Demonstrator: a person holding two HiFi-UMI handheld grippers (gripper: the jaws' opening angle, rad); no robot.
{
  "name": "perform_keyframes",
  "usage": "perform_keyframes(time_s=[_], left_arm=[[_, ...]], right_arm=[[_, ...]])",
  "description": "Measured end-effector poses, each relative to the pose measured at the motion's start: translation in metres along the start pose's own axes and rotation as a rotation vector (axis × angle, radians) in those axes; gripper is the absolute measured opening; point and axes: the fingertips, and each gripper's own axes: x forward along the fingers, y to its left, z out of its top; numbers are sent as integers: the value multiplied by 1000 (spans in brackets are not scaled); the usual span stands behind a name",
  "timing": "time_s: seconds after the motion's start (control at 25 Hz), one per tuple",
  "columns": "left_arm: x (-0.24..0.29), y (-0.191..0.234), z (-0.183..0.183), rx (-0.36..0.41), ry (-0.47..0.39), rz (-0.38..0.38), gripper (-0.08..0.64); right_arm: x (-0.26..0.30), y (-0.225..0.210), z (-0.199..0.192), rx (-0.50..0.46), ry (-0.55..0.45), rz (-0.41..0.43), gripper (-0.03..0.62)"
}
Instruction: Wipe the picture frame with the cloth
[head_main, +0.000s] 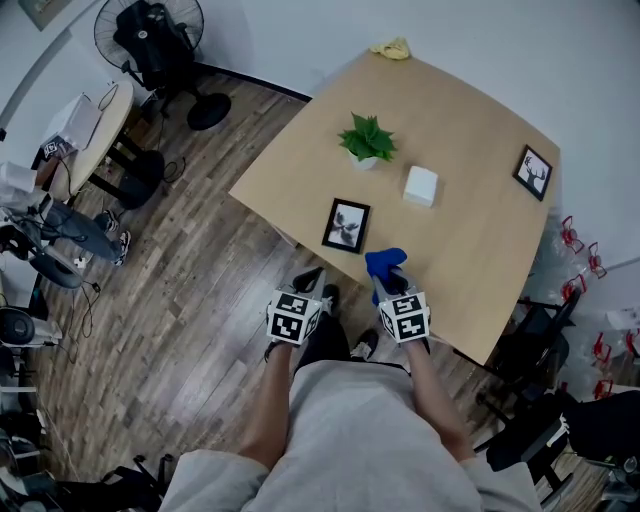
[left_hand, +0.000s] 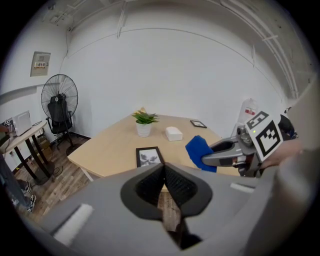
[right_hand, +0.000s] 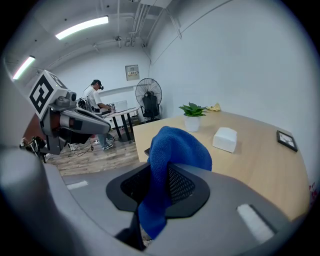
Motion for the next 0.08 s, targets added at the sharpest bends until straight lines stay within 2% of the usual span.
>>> perform_keyframes(time_s=[0.08], left_arm=[[-2, 1, 2, 2, -6, 5, 52]], right_arm=[[0, 1, -1, 0, 0, 1, 80]])
